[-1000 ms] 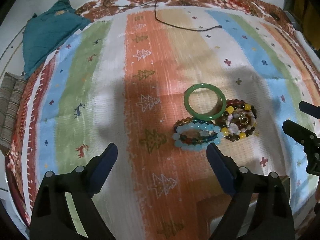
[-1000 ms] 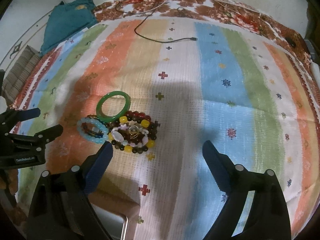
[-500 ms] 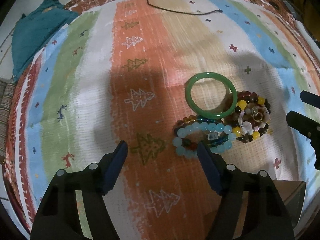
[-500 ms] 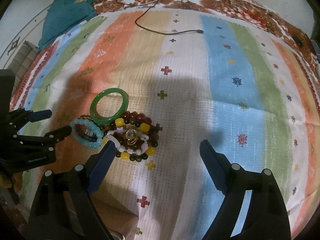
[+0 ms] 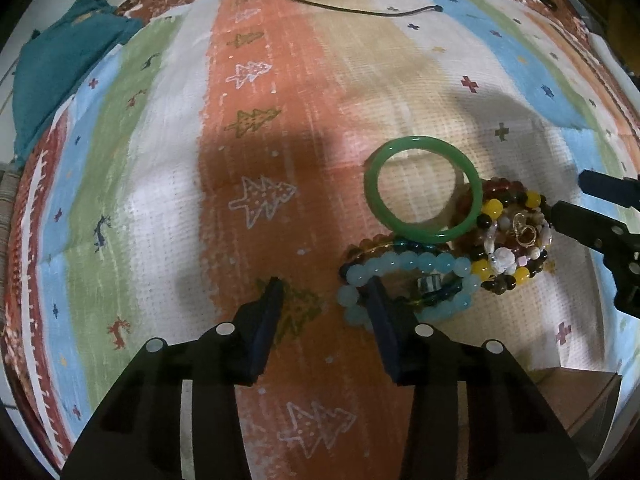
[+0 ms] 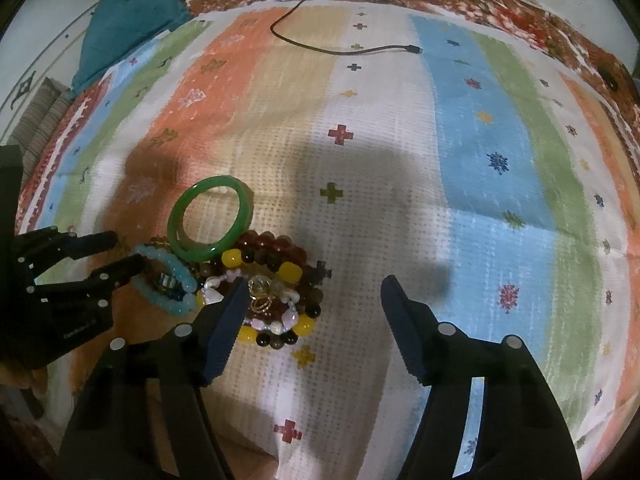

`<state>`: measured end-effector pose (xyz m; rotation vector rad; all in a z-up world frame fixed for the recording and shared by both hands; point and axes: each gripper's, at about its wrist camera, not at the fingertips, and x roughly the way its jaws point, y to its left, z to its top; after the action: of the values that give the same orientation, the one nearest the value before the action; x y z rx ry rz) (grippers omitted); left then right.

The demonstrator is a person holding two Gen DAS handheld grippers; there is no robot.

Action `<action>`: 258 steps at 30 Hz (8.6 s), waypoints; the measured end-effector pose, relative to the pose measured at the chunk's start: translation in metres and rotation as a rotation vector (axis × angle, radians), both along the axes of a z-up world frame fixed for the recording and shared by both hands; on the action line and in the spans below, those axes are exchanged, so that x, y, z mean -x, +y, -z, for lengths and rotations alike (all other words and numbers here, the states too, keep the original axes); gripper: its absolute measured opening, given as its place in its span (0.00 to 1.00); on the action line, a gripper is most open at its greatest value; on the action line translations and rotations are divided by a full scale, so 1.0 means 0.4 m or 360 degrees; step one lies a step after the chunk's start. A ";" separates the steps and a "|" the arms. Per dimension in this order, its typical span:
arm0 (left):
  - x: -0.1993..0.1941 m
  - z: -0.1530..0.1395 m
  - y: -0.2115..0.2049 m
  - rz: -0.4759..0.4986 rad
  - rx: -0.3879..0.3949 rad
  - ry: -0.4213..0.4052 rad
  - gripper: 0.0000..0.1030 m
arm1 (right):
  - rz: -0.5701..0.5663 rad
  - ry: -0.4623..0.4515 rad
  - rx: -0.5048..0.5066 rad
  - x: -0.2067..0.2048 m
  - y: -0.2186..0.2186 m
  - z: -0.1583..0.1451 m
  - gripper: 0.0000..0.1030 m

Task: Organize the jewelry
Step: 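Grasp the light blue bead bracelet with the left tool while the right tool grasps the yellow-and-black bead bracelet, then lift both held bracelets and carry them toward the silver tin, then open the right tool over the tin while the left tool releases the blue bracelet into it, then move both open tools back to the remaining bracelets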

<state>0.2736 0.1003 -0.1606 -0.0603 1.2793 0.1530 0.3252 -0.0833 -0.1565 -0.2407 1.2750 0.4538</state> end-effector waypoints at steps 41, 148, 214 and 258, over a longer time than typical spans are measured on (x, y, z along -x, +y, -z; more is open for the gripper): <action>-0.011 -0.021 -0.032 -0.0008 0.0067 0.0017 0.11 | -0.0116 0.0014 0.0040 -0.009 0.040 0.033 0.03; 0.287 -0.357 -0.172 0.0094 0.0222 -0.0539 0.11 | -0.0009 -0.0428 -0.0282 0.328 -0.077 -0.319 0.12; 0.291 -0.293 -0.080 -0.0179 0.0077 -0.0430 0.70 | 0.0095 -0.0226 -0.0080 0.292 -0.117 -0.229 0.70; 0.066 -0.084 0.000 -0.0197 0.0030 -0.0111 0.76 | 0.0044 -0.0035 0.0135 0.116 -0.035 -0.048 0.73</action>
<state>0.2471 0.1004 -0.1270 -0.1595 1.2080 0.2432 0.2788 -0.0974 -0.1372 -0.2984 1.2759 0.3726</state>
